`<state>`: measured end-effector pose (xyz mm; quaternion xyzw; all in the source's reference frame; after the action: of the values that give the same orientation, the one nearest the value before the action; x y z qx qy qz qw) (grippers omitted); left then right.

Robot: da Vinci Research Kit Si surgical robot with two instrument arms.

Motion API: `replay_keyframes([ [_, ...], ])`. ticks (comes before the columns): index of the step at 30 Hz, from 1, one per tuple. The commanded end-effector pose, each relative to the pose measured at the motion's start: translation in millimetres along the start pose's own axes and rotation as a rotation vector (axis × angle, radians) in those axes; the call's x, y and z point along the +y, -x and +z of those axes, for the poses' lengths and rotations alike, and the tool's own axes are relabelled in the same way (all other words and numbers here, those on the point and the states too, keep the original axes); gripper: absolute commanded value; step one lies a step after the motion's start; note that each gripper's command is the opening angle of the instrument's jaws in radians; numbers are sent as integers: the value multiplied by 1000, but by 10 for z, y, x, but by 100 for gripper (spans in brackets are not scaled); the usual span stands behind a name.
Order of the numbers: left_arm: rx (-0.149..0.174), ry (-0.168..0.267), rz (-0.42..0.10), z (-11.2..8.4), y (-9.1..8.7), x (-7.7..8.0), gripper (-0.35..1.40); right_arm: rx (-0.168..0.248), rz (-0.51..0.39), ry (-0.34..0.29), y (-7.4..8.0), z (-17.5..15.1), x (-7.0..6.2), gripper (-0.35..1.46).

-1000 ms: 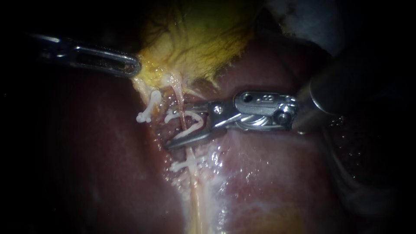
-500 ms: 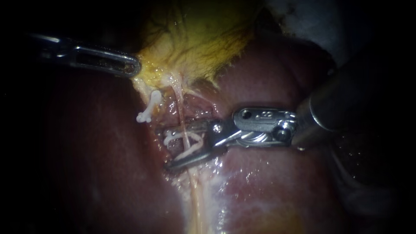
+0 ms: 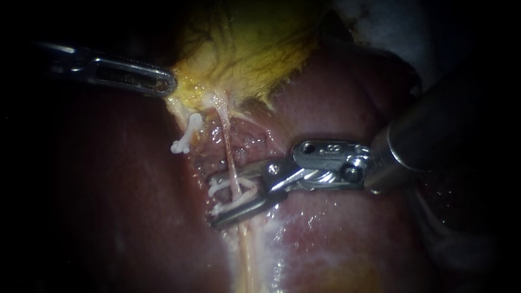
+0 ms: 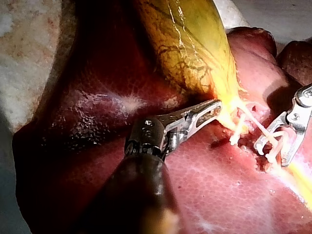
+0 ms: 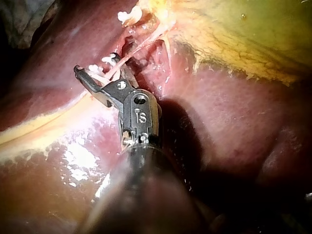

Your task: Clipping second clip right tube

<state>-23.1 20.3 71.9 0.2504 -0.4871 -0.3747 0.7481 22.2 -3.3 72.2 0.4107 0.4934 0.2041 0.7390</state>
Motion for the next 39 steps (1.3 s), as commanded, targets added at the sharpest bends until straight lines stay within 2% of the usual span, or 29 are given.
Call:
replay_keyframes([
  [1, 0, 0, 0, 0, 0, 0, -35, -3, 12, -8, 0, 0, 1, 49],
  [6, 0, 1, 0, 1, -1, 0, -35, 1, 76, -46, 0, -2, 9, 46],
  [14, -1, 2, 0, 2, -1, 0, -35, 131, 200, -140, 3, -6, 25, 45],
  [26, -1, 2, 1, 2, -1, -1, -35, 260, 319, -274, 26, 7, 27, 44],
  [32, -1, 2, 1, 2, -2, -1, -35, 307, 347, -235, 27, 8, 27, 39],
  [39, -1, 2, 1, 2, -2, -1, -35, 308, 349, -232, 27, 7, 29, 23],
])
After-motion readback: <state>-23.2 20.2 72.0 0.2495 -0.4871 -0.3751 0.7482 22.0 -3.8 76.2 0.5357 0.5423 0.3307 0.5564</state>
